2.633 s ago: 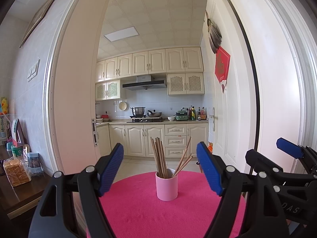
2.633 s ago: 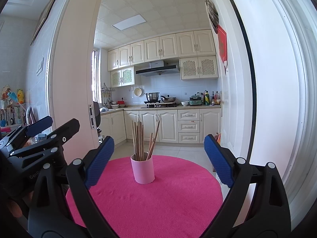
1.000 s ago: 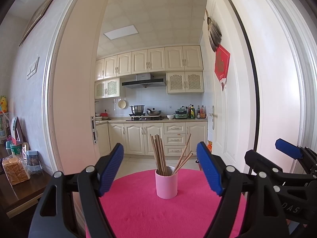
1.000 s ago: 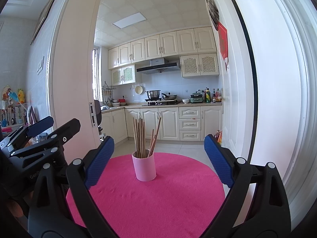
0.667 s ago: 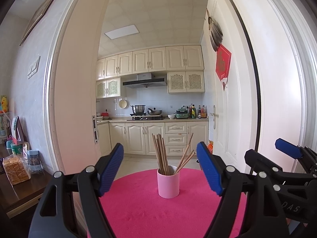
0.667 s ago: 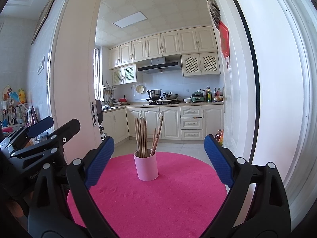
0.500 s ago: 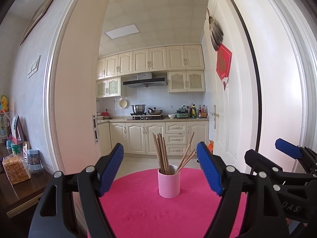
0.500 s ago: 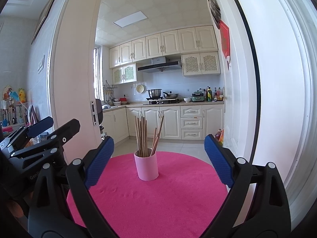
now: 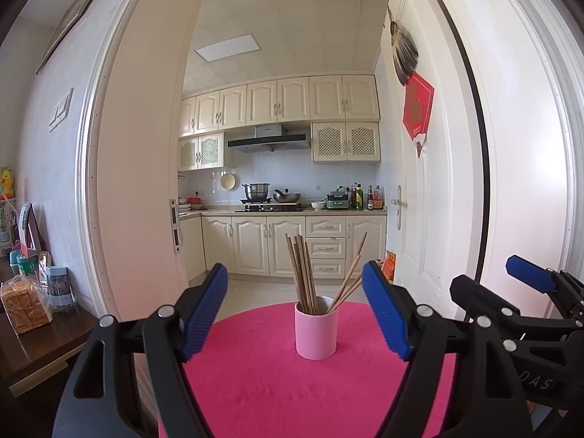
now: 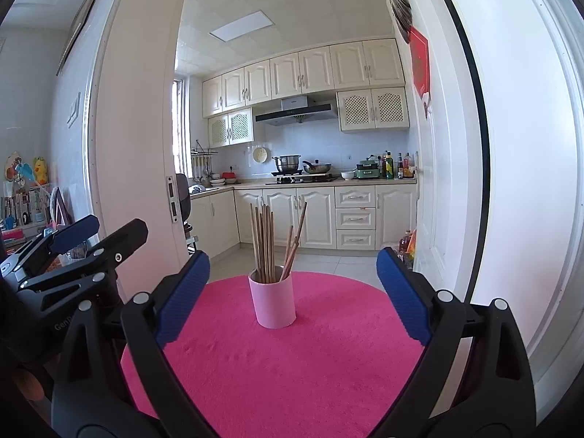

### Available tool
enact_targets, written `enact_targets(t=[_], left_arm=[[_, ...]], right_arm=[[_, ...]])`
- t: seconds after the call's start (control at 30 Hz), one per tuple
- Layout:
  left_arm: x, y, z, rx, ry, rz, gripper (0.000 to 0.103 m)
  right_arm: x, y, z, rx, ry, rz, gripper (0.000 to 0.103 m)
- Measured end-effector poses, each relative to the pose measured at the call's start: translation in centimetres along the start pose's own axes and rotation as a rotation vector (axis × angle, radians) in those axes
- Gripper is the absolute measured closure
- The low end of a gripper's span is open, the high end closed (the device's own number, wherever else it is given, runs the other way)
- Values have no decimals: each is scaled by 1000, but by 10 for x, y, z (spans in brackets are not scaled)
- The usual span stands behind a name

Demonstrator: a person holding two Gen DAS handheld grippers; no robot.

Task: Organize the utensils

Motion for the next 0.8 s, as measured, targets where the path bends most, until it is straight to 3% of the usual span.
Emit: enact_targets(t=[0.5,0.8], left_arm=[[40,-14,-10,3,8,-47,28],[87,-45,-22,-20,2,-169,28]], right_arm=[[38,-12,0,8,16,-51,12],[89,-41,5,15,28,-168,11]])
Point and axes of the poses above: each gripper's, at about its wrist camera, not at the fingertips, and x roughly the way its jaws point, z to its right, y to its top, the point moved 6 cm from there along x, roughly the way its jaws point, and after that the axes turned 1 degree about -z, right-handed, at the moved point
